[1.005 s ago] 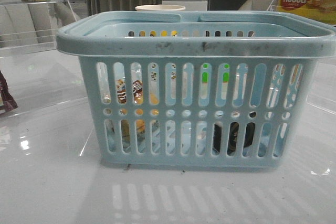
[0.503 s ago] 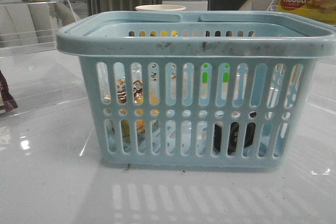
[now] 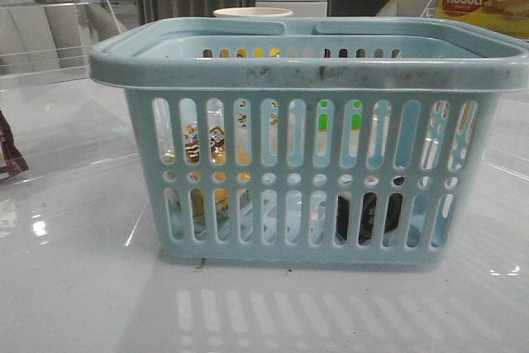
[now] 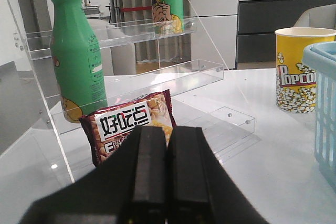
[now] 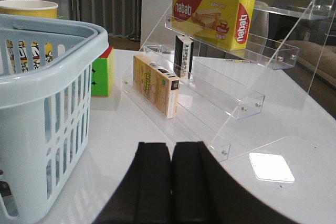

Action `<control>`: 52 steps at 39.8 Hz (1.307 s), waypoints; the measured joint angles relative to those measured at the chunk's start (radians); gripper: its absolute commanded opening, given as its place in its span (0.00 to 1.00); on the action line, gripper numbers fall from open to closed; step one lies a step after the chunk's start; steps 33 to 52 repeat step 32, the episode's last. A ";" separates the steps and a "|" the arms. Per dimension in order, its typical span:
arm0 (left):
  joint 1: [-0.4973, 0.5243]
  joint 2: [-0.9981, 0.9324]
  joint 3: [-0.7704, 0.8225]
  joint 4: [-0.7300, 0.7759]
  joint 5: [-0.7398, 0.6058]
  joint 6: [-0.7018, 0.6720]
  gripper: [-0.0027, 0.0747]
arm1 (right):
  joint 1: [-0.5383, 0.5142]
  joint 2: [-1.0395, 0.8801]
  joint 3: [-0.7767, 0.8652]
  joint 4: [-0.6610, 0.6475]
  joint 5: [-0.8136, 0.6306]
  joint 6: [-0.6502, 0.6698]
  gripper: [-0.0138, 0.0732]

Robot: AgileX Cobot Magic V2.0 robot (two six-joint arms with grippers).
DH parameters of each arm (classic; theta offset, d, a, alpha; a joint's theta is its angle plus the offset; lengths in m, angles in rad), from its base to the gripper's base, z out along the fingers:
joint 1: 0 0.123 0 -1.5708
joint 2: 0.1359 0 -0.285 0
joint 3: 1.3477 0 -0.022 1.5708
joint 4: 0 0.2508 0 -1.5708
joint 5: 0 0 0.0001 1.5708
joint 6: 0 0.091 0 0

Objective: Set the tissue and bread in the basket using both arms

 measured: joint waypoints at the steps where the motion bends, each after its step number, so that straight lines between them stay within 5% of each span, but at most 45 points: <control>1: 0.000 0.000 0.000 0.000 0.000 0.000 0.15 | 0.000 0.000 0.000 -0.002 -0.002 0.000 0.22; 52: 0.000 0.000 0.000 0.000 0.000 0.000 0.15 | 0.036 0.000 0.000 -0.002 -0.010 0.000 0.22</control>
